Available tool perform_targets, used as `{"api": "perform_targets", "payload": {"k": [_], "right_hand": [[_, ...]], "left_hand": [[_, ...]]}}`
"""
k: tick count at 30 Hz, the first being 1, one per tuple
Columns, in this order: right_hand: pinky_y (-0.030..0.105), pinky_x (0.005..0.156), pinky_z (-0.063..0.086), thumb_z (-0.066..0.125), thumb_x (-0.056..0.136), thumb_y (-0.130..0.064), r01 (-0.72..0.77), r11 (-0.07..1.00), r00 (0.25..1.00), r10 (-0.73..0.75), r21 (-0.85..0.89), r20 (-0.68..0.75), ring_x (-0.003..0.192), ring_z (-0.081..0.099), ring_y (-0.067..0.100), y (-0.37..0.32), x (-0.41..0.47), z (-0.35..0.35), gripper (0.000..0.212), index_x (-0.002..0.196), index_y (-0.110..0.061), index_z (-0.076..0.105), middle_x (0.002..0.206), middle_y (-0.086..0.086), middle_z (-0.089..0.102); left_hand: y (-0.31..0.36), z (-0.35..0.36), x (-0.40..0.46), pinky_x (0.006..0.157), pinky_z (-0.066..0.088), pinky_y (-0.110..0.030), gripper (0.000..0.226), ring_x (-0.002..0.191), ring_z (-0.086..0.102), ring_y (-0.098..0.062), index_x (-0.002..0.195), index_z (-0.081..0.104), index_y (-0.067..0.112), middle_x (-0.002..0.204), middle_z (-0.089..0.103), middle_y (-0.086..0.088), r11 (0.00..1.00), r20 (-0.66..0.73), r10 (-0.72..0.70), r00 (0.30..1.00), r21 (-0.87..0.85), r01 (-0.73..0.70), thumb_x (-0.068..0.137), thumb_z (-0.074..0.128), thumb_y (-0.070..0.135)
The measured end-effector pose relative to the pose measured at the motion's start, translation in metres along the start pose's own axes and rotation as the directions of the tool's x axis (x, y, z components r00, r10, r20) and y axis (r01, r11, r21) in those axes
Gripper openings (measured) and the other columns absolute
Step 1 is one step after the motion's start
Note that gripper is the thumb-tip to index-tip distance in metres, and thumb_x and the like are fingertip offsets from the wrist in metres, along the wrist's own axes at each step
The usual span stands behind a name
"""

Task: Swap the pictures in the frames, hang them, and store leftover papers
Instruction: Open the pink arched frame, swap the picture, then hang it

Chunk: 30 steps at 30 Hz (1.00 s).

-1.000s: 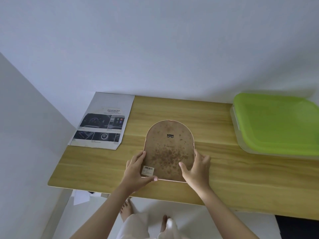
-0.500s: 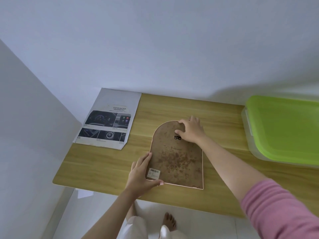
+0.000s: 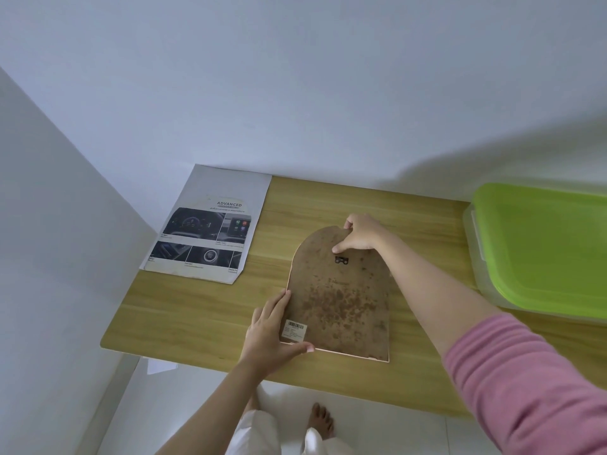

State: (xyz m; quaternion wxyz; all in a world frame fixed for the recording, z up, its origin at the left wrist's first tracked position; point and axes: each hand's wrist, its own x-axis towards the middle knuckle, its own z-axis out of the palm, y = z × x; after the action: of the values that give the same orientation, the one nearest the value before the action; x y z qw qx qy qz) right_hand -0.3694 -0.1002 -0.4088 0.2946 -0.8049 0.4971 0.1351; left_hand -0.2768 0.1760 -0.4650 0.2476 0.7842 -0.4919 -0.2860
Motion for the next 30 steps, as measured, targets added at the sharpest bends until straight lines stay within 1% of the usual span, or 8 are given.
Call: {"api": "perform_targets", "payload": {"k": [4,7,13,19,22,25,27,30], "right_hand": [[0.033,0.082,0.043,0.081,0.068,-0.042,0.043,0.994,0.999,-0.044,0.1,0.013,0.109,0.049,0.021,0.004,-0.006,-0.006,0.068,0.122,-0.018,0.047,0.127,0.002,0.049],[0.032,0.08,0.042,0.08,0.069,-0.041,0.081,0.986,0.997,-0.08,0.149,-0.01,0.105,0.048,0.019,0.008,-0.011,-0.008,0.063,0.118,-0.02,0.047,0.126,0.001,0.048],[0.032,0.083,0.038,0.081,0.07,-0.036,0.158,0.947,0.987,-0.151,0.28,-0.044,0.11,0.045,0.018,0.019,-0.02,-0.008,0.057,0.112,-0.026,0.044,0.135,-0.001,0.042],[0.029,0.089,0.035,0.079,0.072,-0.037,0.222,0.901,0.974,-0.186,0.373,-0.131,0.129,0.039,0.017,0.027,-0.034,-0.006,0.053,0.116,-0.029,0.05,0.139,-0.005,0.042],[0.021,0.082,0.039,0.076,0.075,-0.041,0.278,0.862,0.939,-0.15,0.423,-0.311,0.122,0.043,0.012,0.036,-0.052,0.009,0.063,0.129,-0.029,0.045,0.137,-0.007,0.042],[0.03,0.099,0.042,0.073,0.078,-0.042,0.319,0.827,0.864,-0.053,0.462,-0.5,0.125,0.043,0.012,0.052,-0.08,0.047,0.073,0.138,-0.02,0.038,0.139,-0.003,0.044],[0.034,0.103,0.041,0.072,0.078,-0.042,0.288,0.82,0.838,0.033,0.494,-0.545,0.123,0.044,0.011,0.064,-0.105,0.08,0.075,0.14,-0.017,0.037,0.136,-0.003,0.046],[0.029,0.102,0.038,0.073,0.079,-0.036,0.226,0.836,0.832,0.101,0.5,-0.545,0.122,0.043,0.01,0.078,-0.147,0.128,0.077,0.142,-0.014,0.035,0.134,-0.001,0.046]], "left_hand": [[-0.001,0.001,-0.001,0.102,0.04,-0.038,0.12,0.121,0.029,-0.008,0.146,0.008,0.037,0.146,0.022,0.023,1.0,0.0,-0.009,1.0,0.012,0.009,0.05,0.068,0.075],[0.0,0.002,-0.002,0.101,0.039,-0.035,0.12,0.122,0.028,-0.009,0.146,0.004,0.04,0.149,0.017,0.024,1.0,-0.008,0.006,1.0,0.005,-0.006,0.051,0.069,0.073],[0.0,0.005,-0.003,0.099,0.035,-0.031,0.118,0.117,0.033,-0.013,0.146,0.011,0.04,0.145,0.023,0.024,0.997,-0.055,0.035,0.998,-0.06,-0.039,0.05,0.073,0.068],[0.004,0.011,-0.006,0.099,0.03,-0.029,0.113,0.114,0.032,-0.012,0.145,0.021,0.033,0.136,0.026,0.025,0.993,-0.13,0.021,0.991,-0.111,-0.035,0.052,0.083,0.047],[0.004,0.012,-0.006,0.099,0.029,-0.028,0.113,0.114,0.03,-0.01,0.145,0.022,0.032,0.136,0.025,0.025,0.992,-0.131,0.009,0.991,-0.121,-0.025,0.053,0.086,0.04],[0.005,0.012,-0.005,0.1,0.028,-0.028,0.112,0.114,0.029,-0.009,0.146,0.022,0.032,0.137,0.025,0.025,0.992,-0.131,0.0,0.991,-0.126,-0.016,0.053,0.086,0.039],[0.005,0.012,-0.006,0.1,0.027,-0.028,0.112,0.114,0.028,-0.009,0.146,0.022,0.03,0.136,0.025,0.025,0.992,-0.134,0.0,0.991,-0.127,-0.017,0.054,0.086,0.039],[0.005,0.012,-0.006,0.098,0.026,-0.027,0.112,0.113,0.026,-0.006,0.146,0.022,0.029,0.135,0.024,0.026,0.992,-0.139,0.003,0.99,-0.126,-0.021,0.055,0.086,0.039]]}}
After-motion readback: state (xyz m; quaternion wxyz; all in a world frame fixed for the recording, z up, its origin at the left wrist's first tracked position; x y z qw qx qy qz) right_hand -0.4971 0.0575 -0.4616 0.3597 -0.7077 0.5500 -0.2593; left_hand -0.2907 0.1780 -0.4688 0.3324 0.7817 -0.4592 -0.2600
